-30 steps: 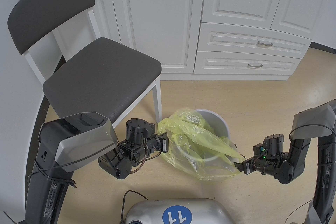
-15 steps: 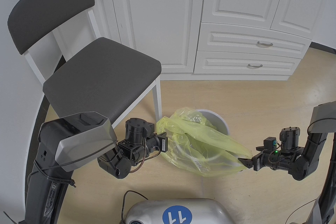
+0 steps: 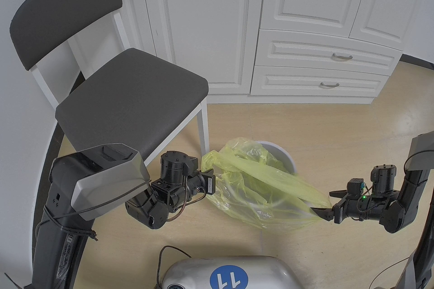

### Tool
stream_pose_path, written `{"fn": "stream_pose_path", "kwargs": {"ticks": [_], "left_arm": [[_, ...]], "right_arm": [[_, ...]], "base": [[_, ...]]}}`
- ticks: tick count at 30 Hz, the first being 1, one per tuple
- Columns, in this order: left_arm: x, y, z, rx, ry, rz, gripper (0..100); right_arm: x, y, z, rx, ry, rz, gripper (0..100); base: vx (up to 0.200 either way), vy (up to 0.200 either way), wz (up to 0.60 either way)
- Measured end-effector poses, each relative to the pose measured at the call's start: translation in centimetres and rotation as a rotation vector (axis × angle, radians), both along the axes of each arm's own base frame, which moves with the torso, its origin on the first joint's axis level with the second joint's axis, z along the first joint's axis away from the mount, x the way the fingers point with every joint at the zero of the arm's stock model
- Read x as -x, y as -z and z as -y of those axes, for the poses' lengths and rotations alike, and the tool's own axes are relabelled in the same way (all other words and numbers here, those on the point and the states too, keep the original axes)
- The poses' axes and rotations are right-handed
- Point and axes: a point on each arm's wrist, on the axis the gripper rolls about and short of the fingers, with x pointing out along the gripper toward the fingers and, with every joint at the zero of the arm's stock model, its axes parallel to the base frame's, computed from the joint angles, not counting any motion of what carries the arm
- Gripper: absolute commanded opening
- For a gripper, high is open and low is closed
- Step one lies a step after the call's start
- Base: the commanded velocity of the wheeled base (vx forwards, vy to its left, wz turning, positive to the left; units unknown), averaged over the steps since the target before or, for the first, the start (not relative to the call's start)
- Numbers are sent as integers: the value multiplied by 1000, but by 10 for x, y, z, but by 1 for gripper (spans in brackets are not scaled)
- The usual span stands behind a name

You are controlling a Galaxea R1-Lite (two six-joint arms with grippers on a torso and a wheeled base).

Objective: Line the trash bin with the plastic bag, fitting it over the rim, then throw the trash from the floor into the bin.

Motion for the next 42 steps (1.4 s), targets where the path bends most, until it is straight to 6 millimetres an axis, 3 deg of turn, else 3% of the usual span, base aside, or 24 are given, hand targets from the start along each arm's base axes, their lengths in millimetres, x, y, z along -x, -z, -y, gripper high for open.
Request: {"fn": "stream_pose_path", "kwargs": {"ticks": [10, 16, 23, 33, 42], "left_arm": [[-11, 4, -7, 3, -25, 4, 0], [-18, 7, -11, 6, -41, 7, 0], [-23, 9, -15, 8, -52, 9, 0], [-28, 8, -17, 24, -65, 17, 0], [-26, -7, -12, 88, -72, 19, 0]], "right_arm": [[-4, 21, 28, -168, -208, 98, 100], [5, 44, 41, -306, -275, 12, 100], [11, 52, 51, -387, -308, -23, 100], [12, 36, 50, -411, -318, -10, 100], [2, 3, 20, -305, -85, 3, 100]], "base": [[0, 0, 0], [0, 0, 0], [0, 0, 0], [0, 0, 0], [0, 0, 0]]}}
